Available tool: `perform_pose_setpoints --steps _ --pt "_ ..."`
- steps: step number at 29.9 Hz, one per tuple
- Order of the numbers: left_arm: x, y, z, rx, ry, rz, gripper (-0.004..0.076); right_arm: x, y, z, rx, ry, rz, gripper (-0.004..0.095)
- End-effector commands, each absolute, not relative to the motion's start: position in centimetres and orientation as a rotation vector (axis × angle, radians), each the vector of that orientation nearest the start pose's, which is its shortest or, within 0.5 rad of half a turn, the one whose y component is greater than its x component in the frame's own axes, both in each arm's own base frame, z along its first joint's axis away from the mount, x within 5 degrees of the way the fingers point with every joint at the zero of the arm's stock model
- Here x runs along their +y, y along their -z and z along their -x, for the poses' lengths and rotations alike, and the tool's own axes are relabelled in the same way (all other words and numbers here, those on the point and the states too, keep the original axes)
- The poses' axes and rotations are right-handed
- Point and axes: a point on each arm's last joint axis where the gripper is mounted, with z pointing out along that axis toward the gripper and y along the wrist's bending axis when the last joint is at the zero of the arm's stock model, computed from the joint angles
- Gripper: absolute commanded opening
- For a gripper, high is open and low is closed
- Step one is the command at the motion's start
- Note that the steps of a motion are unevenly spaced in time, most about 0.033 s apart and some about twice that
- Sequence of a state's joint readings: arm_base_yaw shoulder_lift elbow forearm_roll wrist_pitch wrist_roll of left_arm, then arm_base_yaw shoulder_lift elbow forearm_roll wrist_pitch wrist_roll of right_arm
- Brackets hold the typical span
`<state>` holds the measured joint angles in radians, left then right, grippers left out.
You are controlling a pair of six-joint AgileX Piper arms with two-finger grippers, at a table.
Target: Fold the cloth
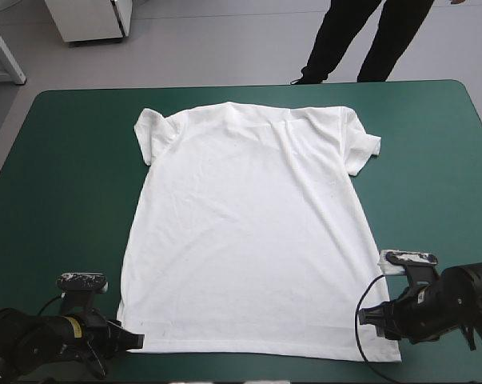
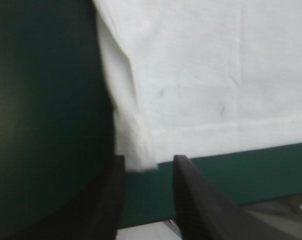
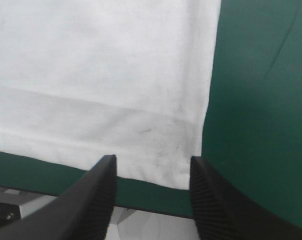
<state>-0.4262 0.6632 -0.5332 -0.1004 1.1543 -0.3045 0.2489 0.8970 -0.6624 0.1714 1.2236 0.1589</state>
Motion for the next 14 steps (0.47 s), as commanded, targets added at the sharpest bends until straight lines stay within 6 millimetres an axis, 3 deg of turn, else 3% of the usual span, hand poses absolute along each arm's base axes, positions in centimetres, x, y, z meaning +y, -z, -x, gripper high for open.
perform_pose_setpoints --steps 1,3,9,14 --pt "-4.8 -27.8 -7.6 2.756 0.402 -0.149 0.0430 4.7 -29.6 -12.2 2.866 -0.336 0.096 0.0577" --pt "-4.8 -29.4 -7.7 2.710 0.396 -0.191 0.0462 4.6 -31.7 -12.7 2.787 -0.322 0.104 0.0561" --pt "-3.8 -36.0 -8.9 2.487 0.264 -0.177 0.0459 4.0 -37.6 -13.3 2.575 -0.258 0.087 0.0489" --pt "-3.8 -38.4 -12.1 2.506 0.037 -0.226 0.0459 4.0 -40.8 -13.9 2.478 -0.250 0.082 0.0463"
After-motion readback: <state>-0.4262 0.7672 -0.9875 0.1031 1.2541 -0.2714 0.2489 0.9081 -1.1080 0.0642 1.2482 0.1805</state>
